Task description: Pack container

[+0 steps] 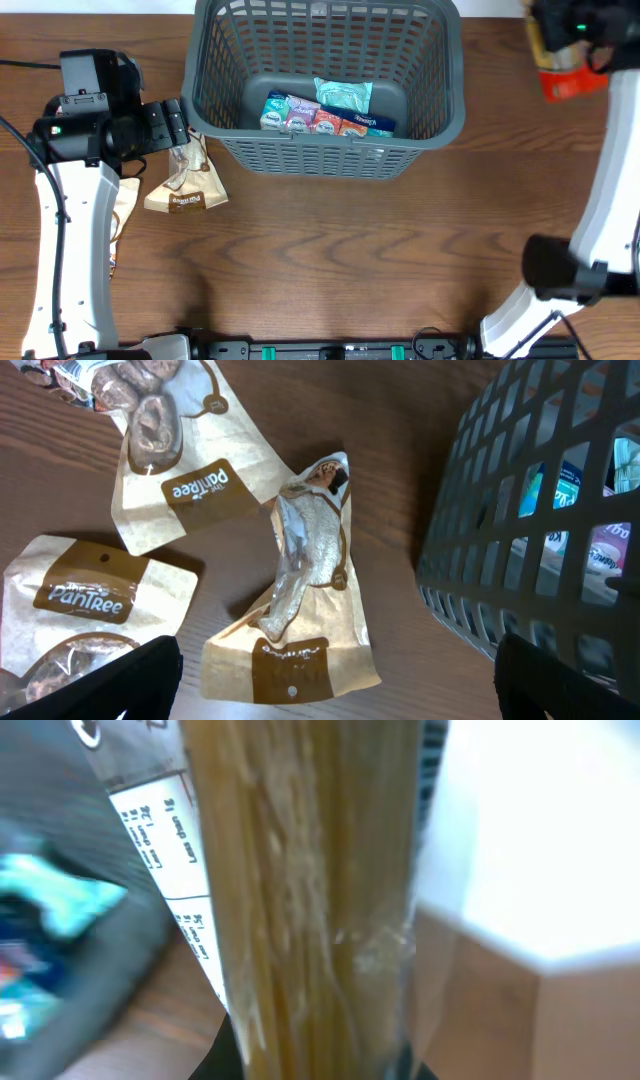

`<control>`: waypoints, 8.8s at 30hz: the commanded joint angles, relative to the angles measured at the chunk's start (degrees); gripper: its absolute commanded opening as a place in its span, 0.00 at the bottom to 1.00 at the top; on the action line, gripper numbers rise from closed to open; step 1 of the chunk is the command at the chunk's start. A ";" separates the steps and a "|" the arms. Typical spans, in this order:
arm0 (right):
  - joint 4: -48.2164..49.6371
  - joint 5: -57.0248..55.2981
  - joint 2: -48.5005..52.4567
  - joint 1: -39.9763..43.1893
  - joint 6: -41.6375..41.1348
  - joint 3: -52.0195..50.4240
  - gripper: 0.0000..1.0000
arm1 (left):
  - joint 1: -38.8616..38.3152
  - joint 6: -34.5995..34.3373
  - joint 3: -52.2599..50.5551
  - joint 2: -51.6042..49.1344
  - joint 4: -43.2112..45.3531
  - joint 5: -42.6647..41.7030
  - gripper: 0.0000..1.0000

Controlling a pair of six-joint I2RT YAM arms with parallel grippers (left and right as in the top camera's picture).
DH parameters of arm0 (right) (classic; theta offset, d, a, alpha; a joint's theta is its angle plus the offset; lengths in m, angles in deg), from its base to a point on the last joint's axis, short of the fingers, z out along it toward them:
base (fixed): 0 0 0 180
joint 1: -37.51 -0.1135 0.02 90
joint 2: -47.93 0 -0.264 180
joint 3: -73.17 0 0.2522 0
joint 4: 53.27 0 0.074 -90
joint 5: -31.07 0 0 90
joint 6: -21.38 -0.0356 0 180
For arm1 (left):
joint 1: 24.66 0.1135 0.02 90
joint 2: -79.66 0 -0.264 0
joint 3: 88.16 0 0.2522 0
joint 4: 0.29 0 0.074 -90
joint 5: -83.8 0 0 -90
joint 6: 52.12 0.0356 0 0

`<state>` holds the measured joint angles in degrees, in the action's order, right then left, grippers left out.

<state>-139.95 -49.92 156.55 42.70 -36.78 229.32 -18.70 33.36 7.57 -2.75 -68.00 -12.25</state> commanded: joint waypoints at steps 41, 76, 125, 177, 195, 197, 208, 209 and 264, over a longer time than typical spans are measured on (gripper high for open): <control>1.11 1.77 15.76 -25.31 23.63 1.57 0.49 | 0.09 4.94 -0.33 4.42 -7.45 8.79 0.92; -8.13 -0.35 6.73 13.46 -16.52 1.07 0.69 | 0.13 7.54 -0.33 -17.73 2.43 9.44 0.98; -9.94 0.48 7.76 13.09 -14.86 1.05 0.68 | 0.13 7.69 0.26 -9.84 0.26 2.32 0.19; -11.30 0.42 7.76 13.27 -13.35 1.05 0.68 | -19.21 23.12 10.99 10.08 24.83 4.39 0.06; -12.15 0.44 7.76 13.25 -13.35 1.05 0.67 | -16.41 24.17 10.99 9.79 19.39 22.25 0.06; -12.13 0.42 7.76 13.27 -13.35 1.05 0.67 | -15.26 23.69 10.99 9.79 18.62 22.23 0.06; -11.74 0.46 7.76 13.27 -13.35 1.05 0.67 | -18.23 24.15 10.99 9.75 18.36 18.53 0.06; -11.76 0.46 7.76 13.25 -13.35 1.05 0.67 | -19.15 25.33 10.99 9.73 18.95 16.20 0.06; -12.28 0.48 7.76 13.25 -12.94 1.05 0.67 | -22.38 46.27 10.99 -13.44 22.77 -12.92 0.43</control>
<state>-152.06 -49.90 163.81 56.14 -50.18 230.39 -41.06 79.13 17.63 -18.42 -45.88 -28.16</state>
